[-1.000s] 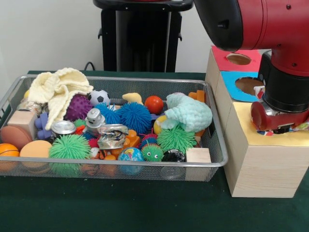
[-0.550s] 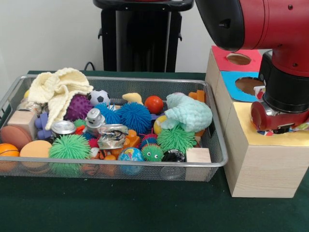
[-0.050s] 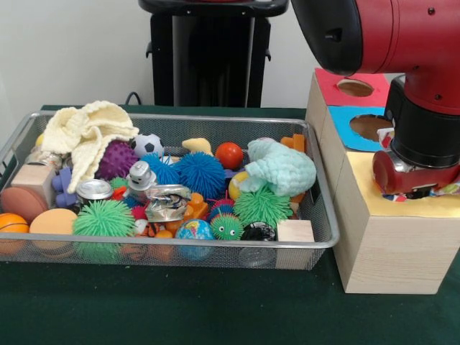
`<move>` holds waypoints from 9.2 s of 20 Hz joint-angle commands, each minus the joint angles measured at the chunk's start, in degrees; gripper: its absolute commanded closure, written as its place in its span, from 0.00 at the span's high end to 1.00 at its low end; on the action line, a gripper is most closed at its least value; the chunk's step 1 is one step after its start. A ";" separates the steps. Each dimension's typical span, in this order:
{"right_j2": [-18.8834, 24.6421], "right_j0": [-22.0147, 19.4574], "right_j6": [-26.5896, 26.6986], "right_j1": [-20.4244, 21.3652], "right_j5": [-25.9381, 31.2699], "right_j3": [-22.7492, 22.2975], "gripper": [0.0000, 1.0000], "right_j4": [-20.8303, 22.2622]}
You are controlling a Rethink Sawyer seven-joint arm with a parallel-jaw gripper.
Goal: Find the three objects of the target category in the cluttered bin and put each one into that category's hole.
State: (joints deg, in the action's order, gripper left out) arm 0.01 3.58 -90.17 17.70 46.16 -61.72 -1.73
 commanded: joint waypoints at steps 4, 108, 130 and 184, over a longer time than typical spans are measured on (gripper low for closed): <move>0.85 -0.73 -16.31 -17.32 -18.63 -2.67 1.00 0.44; -3.10 2.03 -13.35 3.51 -11.12 -18.86 1.00 -4.82; -3.84 2.39 -12.49 8.40 -5.79 -20.08 1.00 -6.46; -3.39 1.75 -11.59 13.51 -2.74 -22.33 1.00 -7.35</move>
State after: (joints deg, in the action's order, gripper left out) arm -5.05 6.92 -90.18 33.29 39.80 -79.13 -7.83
